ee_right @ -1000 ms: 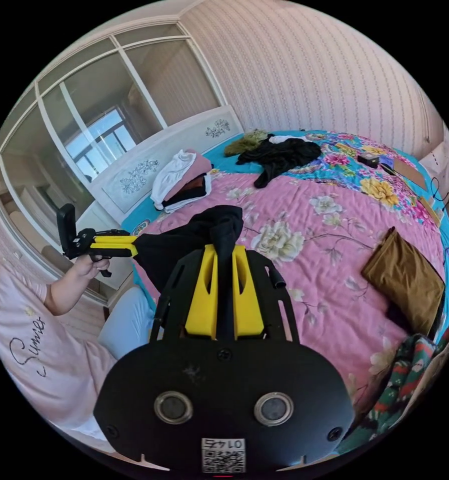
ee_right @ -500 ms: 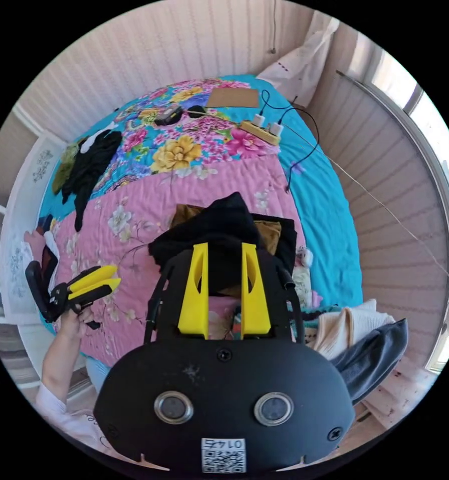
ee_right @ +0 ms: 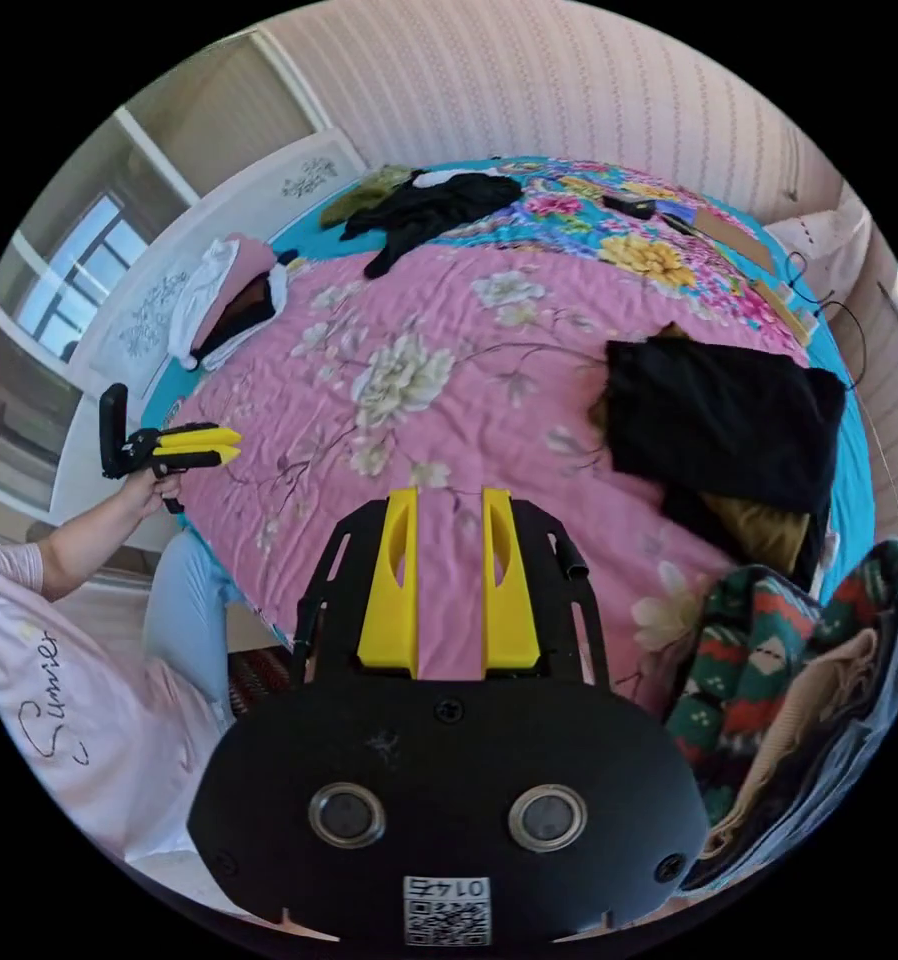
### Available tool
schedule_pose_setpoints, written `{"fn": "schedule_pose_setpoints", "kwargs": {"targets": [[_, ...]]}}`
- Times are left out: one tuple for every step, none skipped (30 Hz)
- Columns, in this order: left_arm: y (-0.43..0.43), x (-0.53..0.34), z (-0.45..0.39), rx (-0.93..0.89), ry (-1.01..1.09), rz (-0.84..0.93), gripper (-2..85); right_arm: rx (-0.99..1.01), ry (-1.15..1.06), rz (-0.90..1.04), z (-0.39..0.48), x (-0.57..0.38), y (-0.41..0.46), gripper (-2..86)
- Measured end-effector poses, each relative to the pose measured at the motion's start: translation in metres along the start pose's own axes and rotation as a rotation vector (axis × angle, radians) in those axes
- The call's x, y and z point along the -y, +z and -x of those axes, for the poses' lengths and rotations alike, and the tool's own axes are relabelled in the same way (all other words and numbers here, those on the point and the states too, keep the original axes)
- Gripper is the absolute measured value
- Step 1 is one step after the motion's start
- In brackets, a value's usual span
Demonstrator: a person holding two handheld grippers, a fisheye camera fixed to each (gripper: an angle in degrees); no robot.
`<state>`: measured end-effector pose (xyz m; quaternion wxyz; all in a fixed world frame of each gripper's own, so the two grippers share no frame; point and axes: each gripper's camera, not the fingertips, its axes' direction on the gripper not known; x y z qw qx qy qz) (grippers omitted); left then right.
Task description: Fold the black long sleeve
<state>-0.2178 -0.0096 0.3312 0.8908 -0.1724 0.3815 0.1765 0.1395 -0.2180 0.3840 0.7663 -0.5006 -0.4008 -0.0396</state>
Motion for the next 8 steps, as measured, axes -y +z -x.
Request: {"fn": "schedule_pose_setpoints", "kwargs": {"targets": [[-0.025,-0.025,0.019,0.025,-0.062,-0.039,6.6,-0.003,-0.079,0.041,0.027,0.006,0.018,9.7],[-0.051,-0.048,0.039,0.048,-0.119,-0.09,6.6,0.0,-0.151,0.078,0.054,0.016,0.033,9.9],[-0.064,-0.059,0.049,0.062,-0.149,-0.119,6.6,0.013,-0.189,0.087,0.068,0.022,0.04,10.2],[-0.088,-0.077,0.069,0.093,-0.215,-0.181,6.6,0.051,-0.267,0.092,0.096,0.035,0.05,10.9],[-0.111,-0.093,0.088,0.134,-0.264,-0.238,6.6,0.075,-0.326,0.097,0.124,0.05,0.058,11.1],[-0.121,-0.1,0.097,0.161,-0.284,-0.268,6.7,0.084,-0.351,0.096,0.138,0.058,0.062,11.2],[-0.141,-0.114,0.115,0.225,-0.322,-0.334,6.8,0.107,-0.402,0.085,0.167,0.074,0.07,11.3],[-0.159,-0.126,0.132,0.272,-0.378,-0.405,6.6,0.121,-0.447,0.068,0.195,0.091,0.078,11.4]]}}
